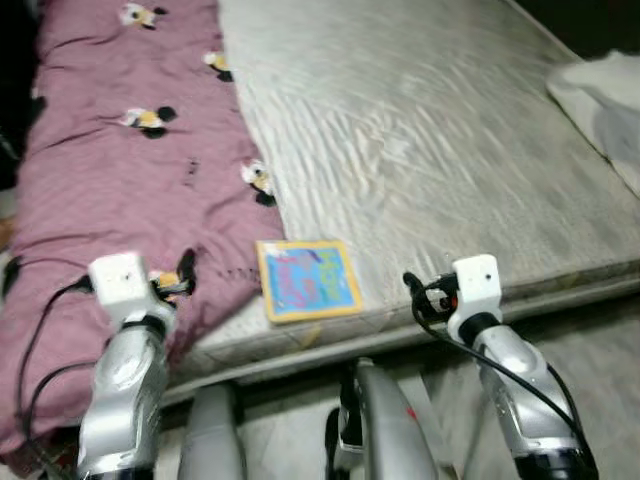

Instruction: Clean up the room

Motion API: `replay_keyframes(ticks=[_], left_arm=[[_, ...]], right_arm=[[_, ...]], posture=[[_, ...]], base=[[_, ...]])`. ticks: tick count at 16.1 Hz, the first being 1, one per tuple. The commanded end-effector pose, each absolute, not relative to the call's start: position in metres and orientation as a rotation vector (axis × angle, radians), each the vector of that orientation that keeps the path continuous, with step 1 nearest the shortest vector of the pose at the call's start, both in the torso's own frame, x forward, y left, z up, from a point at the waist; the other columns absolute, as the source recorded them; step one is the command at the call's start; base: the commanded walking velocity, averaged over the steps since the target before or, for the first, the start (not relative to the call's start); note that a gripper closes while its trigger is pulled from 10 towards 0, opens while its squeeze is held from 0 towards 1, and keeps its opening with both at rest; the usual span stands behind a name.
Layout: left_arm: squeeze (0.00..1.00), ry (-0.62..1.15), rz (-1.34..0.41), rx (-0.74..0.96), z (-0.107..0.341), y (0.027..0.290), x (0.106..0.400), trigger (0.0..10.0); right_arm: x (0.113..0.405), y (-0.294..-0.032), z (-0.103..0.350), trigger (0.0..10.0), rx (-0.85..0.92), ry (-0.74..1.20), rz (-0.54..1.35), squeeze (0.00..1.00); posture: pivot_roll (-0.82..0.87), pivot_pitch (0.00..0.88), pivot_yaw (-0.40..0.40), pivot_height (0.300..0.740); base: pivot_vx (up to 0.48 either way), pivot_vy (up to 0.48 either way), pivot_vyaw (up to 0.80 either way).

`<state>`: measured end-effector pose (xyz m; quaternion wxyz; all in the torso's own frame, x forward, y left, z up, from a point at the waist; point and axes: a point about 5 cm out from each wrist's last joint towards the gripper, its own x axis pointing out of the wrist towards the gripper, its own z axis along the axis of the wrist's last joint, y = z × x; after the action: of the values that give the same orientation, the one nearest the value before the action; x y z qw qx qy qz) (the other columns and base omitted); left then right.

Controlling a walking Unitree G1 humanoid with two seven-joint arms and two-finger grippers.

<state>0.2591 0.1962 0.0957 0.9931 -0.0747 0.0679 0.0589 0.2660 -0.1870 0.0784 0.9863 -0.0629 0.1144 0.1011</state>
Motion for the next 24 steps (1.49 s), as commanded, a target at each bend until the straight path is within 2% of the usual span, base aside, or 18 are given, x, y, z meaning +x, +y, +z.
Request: replay_keyframes(ticks=[1, 3, 5, 10, 13, 15, 24], left_arm=[[0.00, 0.190, 0.084, -0.169, 0.086, 0.189, 0.261, 10.0], [0.00, 0.222, 0.042, -0.192, 0.082, 0.181, 0.266, 10.0], [0.00, 0.333, -0.026, -0.196, 0.063, 0.169, 0.271, 10.0], [0.00, 0.328, -0.023, -0.294, 0.055, 0.162, 0.294, 10.0], [0.00, 0.347, -0.035, -0.317, 0.049, 0.154, 0.302, 10.0], [0.00, 0.353, -0.040, -0.347, 0.046, 0.149, 0.303, 10.0], [0.00, 0.361, -0.055, -0.356, 0.037, 0.146, 0.308, 10.0]], right_arm=[[0.264, -0.189, 0.081, 10.0, -0.135, 0.231, 0.203, 0.00], [0.263, -0.190, 0.081, 10.0, -0.136, 0.238, 0.207, 0.00], [0.261, -0.190, 0.081, 10.0, -0.133, 0.243, 0.210, 0.00], [0.251, -0.196, 0.087, 10.0, -0.148, 0.234, 0.190, 0.00], [0.249, -0.196, 0.092, 10.0, -0.159, 0.228, 0.195, 0.00], [0.248, -0.196, 0.093, 10.0, -0.161, 0.228, 0.195, 0.00], [0.250, -0.195, 0.093, 10.0, -0.162, 0.231, 0.185, 0.00]], posture=[[-0.06, 0.202, -0.073, 0.577], [-0.07, 0.204, -0.076, 0.577], [-0.09, 0.209, -0.078, 0.577], [-0.16, 0.225, -0.078, 0.577], [-0.18, 0.236, -0.080, 0.532], [-0.19, 0.240, -0.082, 0.522], [-0.19, 0.232, -0.069, 0.522]], base=[[0.000, 0.000, 0.00], [0.000, 0.000, 0.00], [0.000, 0.000, 0.00], [0.000, 0.000, 0.00], [0.000, 0.000, 0.00], [0.000, 0.000, 0.00], [0.000, 0.000, 0.00]])
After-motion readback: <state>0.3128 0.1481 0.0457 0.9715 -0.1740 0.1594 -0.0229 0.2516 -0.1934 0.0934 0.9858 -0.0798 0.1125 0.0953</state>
